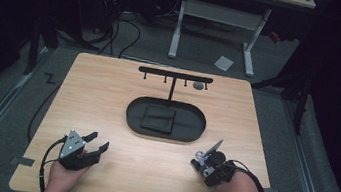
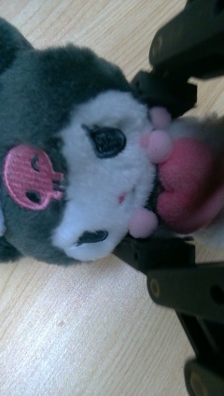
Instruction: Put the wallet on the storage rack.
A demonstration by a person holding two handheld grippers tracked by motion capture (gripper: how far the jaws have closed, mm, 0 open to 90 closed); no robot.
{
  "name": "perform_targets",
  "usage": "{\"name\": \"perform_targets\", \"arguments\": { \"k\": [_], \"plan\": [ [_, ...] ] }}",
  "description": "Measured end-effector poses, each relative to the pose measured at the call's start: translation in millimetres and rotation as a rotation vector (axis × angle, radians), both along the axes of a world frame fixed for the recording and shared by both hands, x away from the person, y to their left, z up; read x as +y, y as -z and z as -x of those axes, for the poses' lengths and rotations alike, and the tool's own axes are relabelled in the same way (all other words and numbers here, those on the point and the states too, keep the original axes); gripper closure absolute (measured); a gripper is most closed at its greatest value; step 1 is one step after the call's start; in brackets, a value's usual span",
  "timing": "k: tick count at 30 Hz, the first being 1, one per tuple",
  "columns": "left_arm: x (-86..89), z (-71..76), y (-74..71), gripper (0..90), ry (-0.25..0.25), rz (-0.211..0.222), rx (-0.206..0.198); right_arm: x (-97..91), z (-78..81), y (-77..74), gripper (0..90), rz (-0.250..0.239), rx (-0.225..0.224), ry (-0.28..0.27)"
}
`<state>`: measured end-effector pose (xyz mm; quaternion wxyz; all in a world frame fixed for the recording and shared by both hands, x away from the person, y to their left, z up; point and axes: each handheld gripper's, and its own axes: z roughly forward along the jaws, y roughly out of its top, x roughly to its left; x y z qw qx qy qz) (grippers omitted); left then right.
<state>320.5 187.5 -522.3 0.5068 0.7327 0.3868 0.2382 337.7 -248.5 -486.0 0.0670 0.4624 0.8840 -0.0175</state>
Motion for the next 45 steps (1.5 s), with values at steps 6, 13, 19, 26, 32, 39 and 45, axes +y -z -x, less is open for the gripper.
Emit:
{"name": "perform_targets", "arguments": {
  "k": [6, 13, 19, 26, 32, 39, 45],
  "plan": [
    [0.7, -0.2, 0.0, 41.9, -0.002, 0.006, 0.000, -4.1, -4.2, -17.8, 46.1, -0.049, 0.003, 0.037],
    [-0.3, 0.6, -0.9, 41.3, -0.019, -0.020, -0.026, -12.9, -13.9, -54.7, 46.1, -0.131, -0.026, 0.100],
    [-1.4, 1.1, -1.0, 39.1, -0.013, -0.035, -0.034, -15.3, -23.5, -73.9, 46.0, -0.176, -0.054, 0.118],
    [-3.3, 0.0, -0.5, 37.2, -0.021, -0.078, -0.022, -11.8, -37.9, -92.4, 45.8, -0.177, -0.098, 0.124],
    [-5.0, 0.4, 0.3, 36.4, -0.015, -0.100, -0.024, -6.2, -52.7, -107.2, 45.8, -0.200, -0.126, 0.134],
    [-2.2, 3.4, 0.2, 36.3, -0.017, -0.114, -0.029, 4.9, -73.0, -123.9, 45.8, -0.221, -0.156, 0.141],
    [2.2, 6.1, -0.6, 36.3, -0.026, -0.107, -0.031, 8.6, -89.7, -140.8, 45.8, -0.251, -0.181, 0.160]
  ]
}}
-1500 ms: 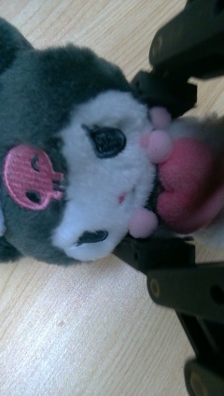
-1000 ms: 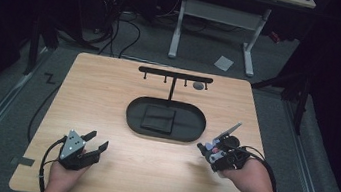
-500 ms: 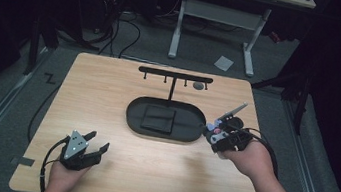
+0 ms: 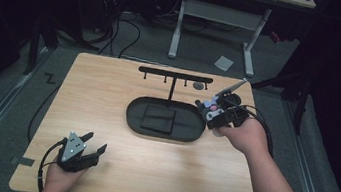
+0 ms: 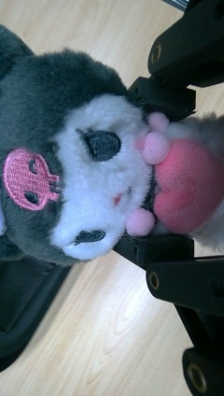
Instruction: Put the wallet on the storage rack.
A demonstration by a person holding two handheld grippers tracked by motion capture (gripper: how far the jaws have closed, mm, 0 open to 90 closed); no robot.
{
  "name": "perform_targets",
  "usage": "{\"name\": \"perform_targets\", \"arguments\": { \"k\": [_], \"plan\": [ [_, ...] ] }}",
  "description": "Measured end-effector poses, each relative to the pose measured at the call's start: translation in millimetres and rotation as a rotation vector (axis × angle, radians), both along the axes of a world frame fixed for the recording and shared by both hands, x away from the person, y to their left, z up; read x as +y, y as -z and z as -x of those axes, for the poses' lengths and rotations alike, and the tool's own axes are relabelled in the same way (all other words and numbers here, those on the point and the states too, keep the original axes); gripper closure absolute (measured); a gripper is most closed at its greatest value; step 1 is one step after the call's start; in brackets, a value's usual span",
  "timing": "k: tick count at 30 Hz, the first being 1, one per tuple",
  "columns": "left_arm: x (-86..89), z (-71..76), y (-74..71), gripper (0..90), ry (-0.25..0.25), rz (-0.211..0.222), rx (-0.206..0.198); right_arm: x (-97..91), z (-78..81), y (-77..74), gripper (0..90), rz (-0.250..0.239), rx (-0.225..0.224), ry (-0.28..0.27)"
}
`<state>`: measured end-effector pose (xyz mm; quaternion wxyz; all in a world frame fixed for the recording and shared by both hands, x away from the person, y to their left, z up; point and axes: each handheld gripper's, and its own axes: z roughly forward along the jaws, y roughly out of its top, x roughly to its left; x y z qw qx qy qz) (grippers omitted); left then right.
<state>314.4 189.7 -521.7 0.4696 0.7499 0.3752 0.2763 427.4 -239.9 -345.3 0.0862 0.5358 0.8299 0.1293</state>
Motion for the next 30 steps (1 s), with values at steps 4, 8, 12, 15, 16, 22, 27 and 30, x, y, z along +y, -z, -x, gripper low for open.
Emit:
{"name": "perform_targets", "arguments": {
  "k": [4, 8, 12, 15, 16, 22, 27, 30],
  "plan": [
    [1.4, 0.7, 0.2, 36.3, -0.002, 0.004, 0.002, 2.8, -9.1, -9.5, 45.8, -0.008, -0.014, 0.007],
    [1.3, 0.6, 0.4, 36.3, 0.000, 0.005, 0.003, 5.6, -16.5, -16.6, 45.8, -0.015, -0.025, 0.013],
    [0.9, 0.4, 0.7, 36.2, 0.005, 0.002, 0.003, 8.9, -23.0, -23.6, 45.8, -0.023, -0.037, 0.011],
    [1.3, 0.0, 0.6, 36.2, 0.006, 0.006, 0.003, 12.1, -27.7, -29.1, 45.8, -0.027, -0.039, 0.012],
    [1.5, -0.1, 0.7, 36.2, 0.004, 0.008, 0.001, 13.2, -29.4, -30.7, 45.8, -0.026, -0.041, 0.014],
    [3.5, -0.5, 0.7, 36.2, 0.003, 0.012, 0.005, 15.4, -40.1, -36.3, 45.8, -0.034, -0.049, 0.034],
    [4.6, -1.0, 0.3, 36.2, 0.005, 0.013, 0.005, 11.2, -46.7, -33.3, 45.6, -0.030, -0.050, 0.062],
    [5.3, -1.1, 0.6, 36.2, 0.003, 0.014, 0.005, 6.9, -49.7, -31.3, 45.6, -0.036, -0.051, 0.080]
  ]
}}
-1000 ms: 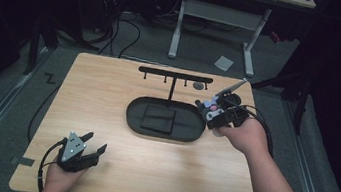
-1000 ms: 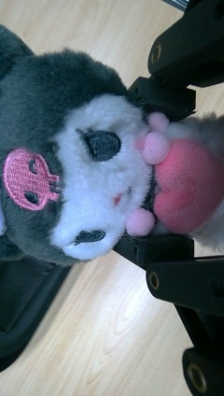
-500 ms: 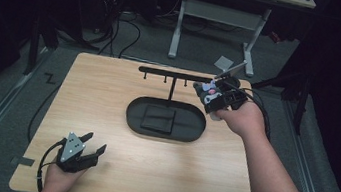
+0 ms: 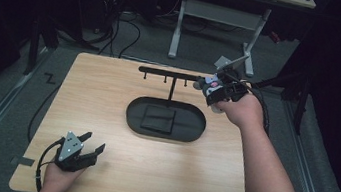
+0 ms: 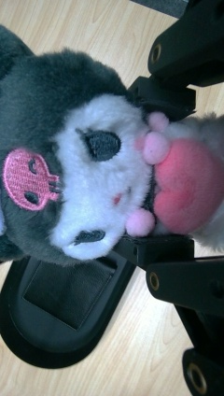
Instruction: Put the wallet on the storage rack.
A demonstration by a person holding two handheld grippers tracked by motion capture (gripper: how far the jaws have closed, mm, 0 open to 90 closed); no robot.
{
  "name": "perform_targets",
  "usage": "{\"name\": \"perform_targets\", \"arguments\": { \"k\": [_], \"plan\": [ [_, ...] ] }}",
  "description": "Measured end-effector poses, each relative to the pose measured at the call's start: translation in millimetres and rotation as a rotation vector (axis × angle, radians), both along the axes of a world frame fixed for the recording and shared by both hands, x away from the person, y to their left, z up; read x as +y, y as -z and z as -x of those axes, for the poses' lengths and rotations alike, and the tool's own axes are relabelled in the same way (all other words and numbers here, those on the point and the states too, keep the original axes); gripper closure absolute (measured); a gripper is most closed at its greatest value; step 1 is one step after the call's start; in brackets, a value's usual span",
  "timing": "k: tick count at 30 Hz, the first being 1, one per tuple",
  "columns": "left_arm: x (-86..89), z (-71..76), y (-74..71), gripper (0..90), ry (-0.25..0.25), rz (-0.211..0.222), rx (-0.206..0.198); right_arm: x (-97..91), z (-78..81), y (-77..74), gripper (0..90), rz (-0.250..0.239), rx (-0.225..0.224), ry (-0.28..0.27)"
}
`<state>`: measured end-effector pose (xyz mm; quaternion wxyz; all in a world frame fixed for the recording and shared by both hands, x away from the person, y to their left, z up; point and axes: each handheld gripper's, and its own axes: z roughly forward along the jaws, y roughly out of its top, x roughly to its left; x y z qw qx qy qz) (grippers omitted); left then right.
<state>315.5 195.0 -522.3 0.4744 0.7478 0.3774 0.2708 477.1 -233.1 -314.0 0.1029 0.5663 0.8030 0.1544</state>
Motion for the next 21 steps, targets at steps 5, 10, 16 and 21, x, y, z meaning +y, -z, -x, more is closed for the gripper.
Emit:
{"name": "perform_targets", "arguments": {
  "k": [5, 10, 16, 21],
  "plan": [
    [-0.5, 0.1, 0.6, 36.2, 0.005, 0.000, 0.004, -5.5, -1.8, 2.5, 45.3, 0.003, -0.005, 0.016],
    [-2.6, 1.1, 0.7, 36.2, 0.012, -0.004, 0.003, -9.5, -2.3, 1.7, 45.2, 0.005, -0.008, 0.020],
    [-2.5, 2.0, 0.6, 36.3, 0.011, 0.002, -0.001, -18.1, -2.0, 9.5, 44.1, -0.011, -0.011, 0.039],
    [-3.0, 2.5, 0.7, 36.3, 0.014, -0.001, 0.003, -27.1, -0.8, 22.6, 43.4, -0.038, -0.005, 0.067]
  ]
}}
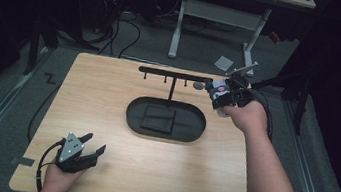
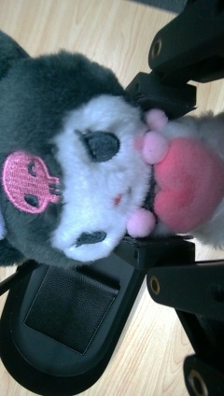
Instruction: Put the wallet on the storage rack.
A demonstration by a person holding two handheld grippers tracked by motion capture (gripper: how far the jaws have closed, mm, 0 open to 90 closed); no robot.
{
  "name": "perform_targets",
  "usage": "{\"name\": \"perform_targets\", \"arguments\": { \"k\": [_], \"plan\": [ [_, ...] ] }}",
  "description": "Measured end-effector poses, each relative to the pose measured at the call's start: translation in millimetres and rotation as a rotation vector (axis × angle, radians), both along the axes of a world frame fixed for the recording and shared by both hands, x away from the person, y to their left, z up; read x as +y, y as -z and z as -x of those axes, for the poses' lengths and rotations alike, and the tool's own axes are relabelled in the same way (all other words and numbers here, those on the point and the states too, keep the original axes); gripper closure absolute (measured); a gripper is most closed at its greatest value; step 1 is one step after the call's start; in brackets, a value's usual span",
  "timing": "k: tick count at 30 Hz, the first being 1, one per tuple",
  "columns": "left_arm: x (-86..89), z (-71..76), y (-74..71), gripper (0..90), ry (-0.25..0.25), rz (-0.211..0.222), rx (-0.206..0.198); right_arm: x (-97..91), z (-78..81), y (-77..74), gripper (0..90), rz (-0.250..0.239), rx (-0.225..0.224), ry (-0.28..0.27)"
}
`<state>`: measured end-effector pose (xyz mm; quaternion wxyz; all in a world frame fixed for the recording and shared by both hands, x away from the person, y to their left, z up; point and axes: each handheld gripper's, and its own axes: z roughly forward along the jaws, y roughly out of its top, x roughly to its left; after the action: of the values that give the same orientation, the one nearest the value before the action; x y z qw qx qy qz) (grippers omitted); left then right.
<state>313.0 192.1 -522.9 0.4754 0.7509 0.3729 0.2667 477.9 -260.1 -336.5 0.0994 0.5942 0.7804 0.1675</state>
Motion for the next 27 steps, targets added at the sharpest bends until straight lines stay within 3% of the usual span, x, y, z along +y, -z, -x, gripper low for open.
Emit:
{"name": "perform_targets", "arguments": {
  "k": [4, 10, 17, 27],
  "plan": [
    [-0.7, 0.6, -0.1, 36.4, 0.000, -0.002, -0.005, -2.4, -2.6, 15.8, 42.5, -0.031, -0.005, 0.016],
    [-0.2, 0.8, 0.7, 36.4, 0.000, -0.005, -0.004, -1.8, -6.8, 35.2, 39.9, -0.022, 0.011, 0.031],
    [0.6, 1.7, 0.4, 36.4, 0.001, -0.012, -0.001, 1.1, -5.5, 42.3, 33.8, 0.022, 0.020, 0.035],
    [-0.6, 2.4, 1.0, 36.4, -0.002, -0.014, -0.003, -0.5, 5.9, 48.3, 33.9, 0.015, 0.018, 0.018]
  ]
}}
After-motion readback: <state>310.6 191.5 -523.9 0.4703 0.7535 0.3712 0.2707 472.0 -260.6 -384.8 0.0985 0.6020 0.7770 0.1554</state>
